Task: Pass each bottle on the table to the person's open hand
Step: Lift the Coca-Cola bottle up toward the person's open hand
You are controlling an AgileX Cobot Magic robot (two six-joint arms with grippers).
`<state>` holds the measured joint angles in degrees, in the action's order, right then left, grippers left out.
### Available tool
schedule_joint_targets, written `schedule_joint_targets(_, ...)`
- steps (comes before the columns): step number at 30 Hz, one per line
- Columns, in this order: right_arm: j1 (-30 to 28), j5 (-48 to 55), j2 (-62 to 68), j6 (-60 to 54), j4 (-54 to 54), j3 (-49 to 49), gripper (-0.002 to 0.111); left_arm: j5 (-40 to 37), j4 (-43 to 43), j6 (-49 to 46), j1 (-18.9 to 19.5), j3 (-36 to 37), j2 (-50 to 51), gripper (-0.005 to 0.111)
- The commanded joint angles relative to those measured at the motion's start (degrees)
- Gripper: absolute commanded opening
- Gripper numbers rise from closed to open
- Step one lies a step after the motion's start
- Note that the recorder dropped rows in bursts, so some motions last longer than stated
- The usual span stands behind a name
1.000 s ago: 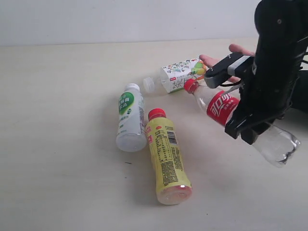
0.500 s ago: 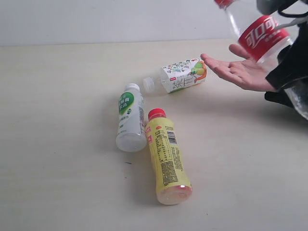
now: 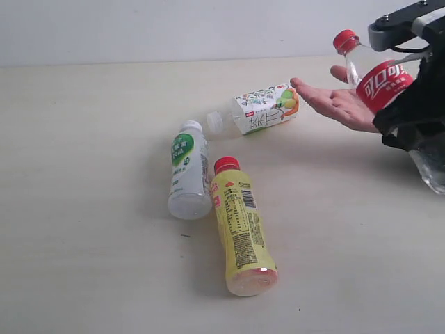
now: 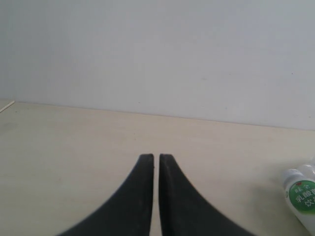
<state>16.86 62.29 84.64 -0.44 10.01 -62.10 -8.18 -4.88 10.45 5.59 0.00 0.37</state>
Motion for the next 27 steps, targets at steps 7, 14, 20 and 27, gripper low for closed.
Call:
schedule_joint_targets(7,-0.33,5.19,12.77,-0.39,-0.90,-16.03,0.000,0.15,0.19,0.32,0.05,0.00,-0.37,0.007)
schedule_joint_targets(14,-0.33,4.84,16.59,-0.51,-0.05,-19.52,0.000,0.15,0.19,0.32,0.05,0.00,-0.37,0.007)
schedule_joint_targets(20,-0.33,3.24,18.19,3.55,2.84,-19.99,0.000,0.15,0.19,0.32,0.05,0.00,-0.37,0.007)
schedule_joint_targets(27,-0.33,3.46,20.77,3.97,2.46,-19.99,0.000,0.15,0.19,0.32,0.05,0.00,-0.37,0.007)
